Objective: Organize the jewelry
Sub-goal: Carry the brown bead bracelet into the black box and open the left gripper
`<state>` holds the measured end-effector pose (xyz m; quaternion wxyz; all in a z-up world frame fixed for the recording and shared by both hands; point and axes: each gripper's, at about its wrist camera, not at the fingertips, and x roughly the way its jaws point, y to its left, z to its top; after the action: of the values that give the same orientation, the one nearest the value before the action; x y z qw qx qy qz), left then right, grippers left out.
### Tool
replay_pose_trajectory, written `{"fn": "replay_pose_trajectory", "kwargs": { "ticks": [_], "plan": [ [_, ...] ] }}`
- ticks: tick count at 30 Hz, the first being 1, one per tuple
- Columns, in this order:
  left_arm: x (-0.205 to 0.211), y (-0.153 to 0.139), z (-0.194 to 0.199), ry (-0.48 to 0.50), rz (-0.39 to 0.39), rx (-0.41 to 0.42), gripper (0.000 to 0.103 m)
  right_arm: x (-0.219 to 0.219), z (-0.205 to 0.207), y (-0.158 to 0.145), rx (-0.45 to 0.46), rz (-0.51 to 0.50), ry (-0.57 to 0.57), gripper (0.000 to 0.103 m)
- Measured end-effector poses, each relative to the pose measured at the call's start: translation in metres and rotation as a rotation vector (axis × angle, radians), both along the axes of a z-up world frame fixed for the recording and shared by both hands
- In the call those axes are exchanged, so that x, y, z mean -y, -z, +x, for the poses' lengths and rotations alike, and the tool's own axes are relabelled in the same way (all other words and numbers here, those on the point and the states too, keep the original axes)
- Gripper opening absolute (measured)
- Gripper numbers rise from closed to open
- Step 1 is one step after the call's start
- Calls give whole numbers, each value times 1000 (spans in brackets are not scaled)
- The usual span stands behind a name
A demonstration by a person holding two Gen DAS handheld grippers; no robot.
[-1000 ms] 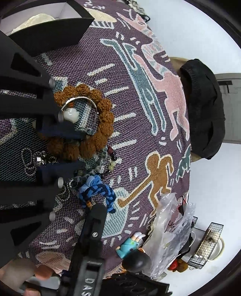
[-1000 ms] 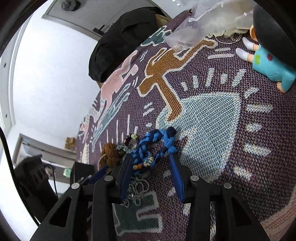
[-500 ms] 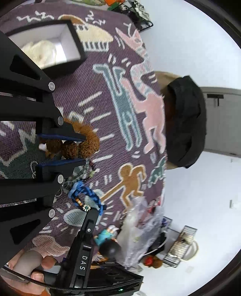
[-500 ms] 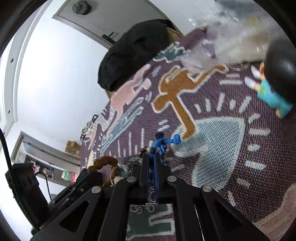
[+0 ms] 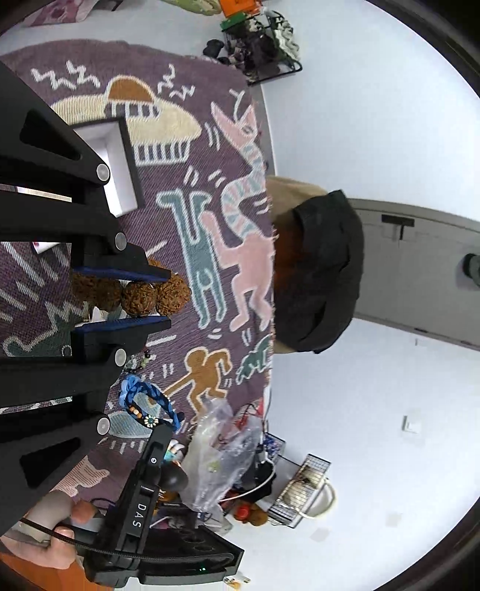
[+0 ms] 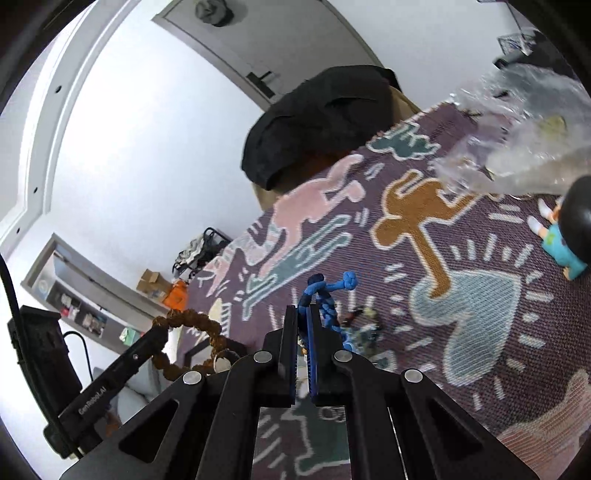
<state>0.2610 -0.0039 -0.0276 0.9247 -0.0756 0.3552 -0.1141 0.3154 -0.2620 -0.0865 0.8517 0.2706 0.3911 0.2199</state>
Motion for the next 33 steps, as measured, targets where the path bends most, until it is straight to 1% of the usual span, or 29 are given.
{"fn": "replay_pose_trajectory", "kwargs": {
  "ticks": [3,5,8,12,16,21,25,28,33],
  "plan": [
    [-8,-8,-7,3,0,20,19,-11,-4,-7,15,-6,-16,6],
    [-10,-11,-12,-3,21,39,19,-19,-7,-11,24,-7,-31,6],
    [-11,-12,-16,-30,83,58,19,-27,-11,-16,38,-13,-48,6],
    [-24,-11,-20,-60,88,58,19,-33,-13,-17,42,-20,-59,6],
    [-31,-1,-17,-63,88,28,19,-37,-13,-17,42,-28,-61,6],
    [-33,29,-8,-47,67,-49,19,-42,-12,-11,28,-34,-72,6],
    [-32,42,-6,-52,76,-67,19,-44,-11,-5,16,-41,-78,6],
    [-37,44,-6,-72,93,-71,19,-44,-11,-4,13,-44,-76,6],
    [-63,49,-7,-143,89,-98,19,-50,-14,-6,18,-45,-86,6]
  ]
}}
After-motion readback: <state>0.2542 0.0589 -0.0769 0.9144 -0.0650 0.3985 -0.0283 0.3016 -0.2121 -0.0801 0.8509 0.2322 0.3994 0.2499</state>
